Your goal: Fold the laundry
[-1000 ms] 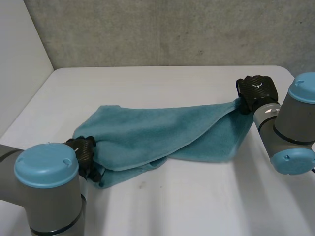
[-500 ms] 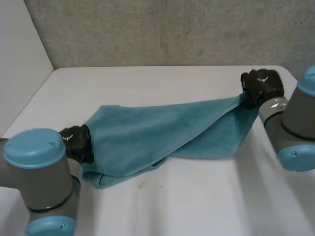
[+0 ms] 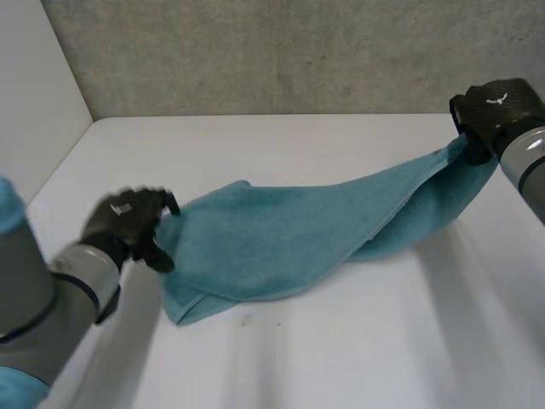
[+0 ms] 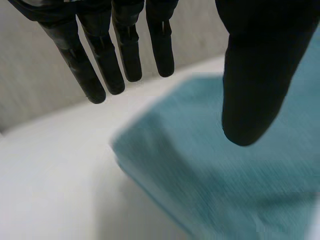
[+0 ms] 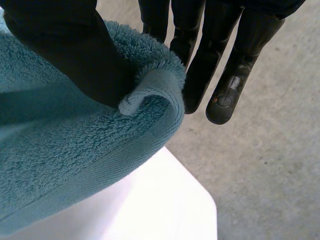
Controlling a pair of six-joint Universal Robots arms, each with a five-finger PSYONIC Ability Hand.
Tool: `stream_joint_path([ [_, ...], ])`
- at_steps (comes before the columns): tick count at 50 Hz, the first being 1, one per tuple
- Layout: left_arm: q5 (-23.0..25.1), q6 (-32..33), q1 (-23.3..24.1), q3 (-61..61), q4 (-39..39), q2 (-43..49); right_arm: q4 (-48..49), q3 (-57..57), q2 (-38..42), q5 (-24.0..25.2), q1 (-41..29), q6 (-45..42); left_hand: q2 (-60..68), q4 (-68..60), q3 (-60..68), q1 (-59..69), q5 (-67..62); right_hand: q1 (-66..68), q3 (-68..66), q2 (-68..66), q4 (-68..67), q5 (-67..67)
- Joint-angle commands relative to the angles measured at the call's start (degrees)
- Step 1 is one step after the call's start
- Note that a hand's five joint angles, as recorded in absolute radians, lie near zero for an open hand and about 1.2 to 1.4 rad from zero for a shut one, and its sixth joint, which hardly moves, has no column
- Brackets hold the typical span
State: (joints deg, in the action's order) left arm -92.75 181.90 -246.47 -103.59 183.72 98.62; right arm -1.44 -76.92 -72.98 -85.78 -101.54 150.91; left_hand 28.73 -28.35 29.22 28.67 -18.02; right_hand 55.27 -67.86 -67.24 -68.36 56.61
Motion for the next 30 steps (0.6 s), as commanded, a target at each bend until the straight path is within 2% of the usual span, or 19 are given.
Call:
stream_joint_path([
  [1, -0.5, -0.4, 1.4, -1.4, 0.8, 8.4, 3.7, 1.4, 5.7, -3.5, 0.4, -0.4, 2.7, -3.1, 2.2, 2.7, -3.4, 24.7, -12.1, -12.8, -11.6, 13.4],
  [14, -0.5, -0.4, 1.5, -1.1, 8.9, 12.0, 4.6, 1.4, 7.4, -3.6, 3.8, -0.9, 5.9, -6.2, 5.4, 5.9, -6.6, 24.7, -12.1, -12.8, -11.6, 13.4],
  [24, -0.4, 0.3, 1.4, -0.1, 11.6, 15.8, 4.8, 1.2, 7.7, -3.6, 3.6, -0.9, 20.0, -20.4, 19.5, 20.1, -20.7, 24.7, -12.1, -12.8, -11.6, 13.4],
  [25, -0.5, 0.4, 1.4, -0.1, 11.7, 16.0, 4.8, 1.2, 7.7, -3.6, 3.6, -0.9, 21.8, -22.2, 21.3, 21.9, -22.5, 24.7, -12.1, -12.8, -11.6, 13.4],
  [30, -0.4, 0.5, 1.4, 0.4, 12.6, 16.2, 4.7, 1.2, 7.5, -3.4, 3.8, -0.9, 51.2, -51.6, 50.7, 51.3, -51.9, 24.7, -12.1, -12.8, -11.6, 13.4],
])
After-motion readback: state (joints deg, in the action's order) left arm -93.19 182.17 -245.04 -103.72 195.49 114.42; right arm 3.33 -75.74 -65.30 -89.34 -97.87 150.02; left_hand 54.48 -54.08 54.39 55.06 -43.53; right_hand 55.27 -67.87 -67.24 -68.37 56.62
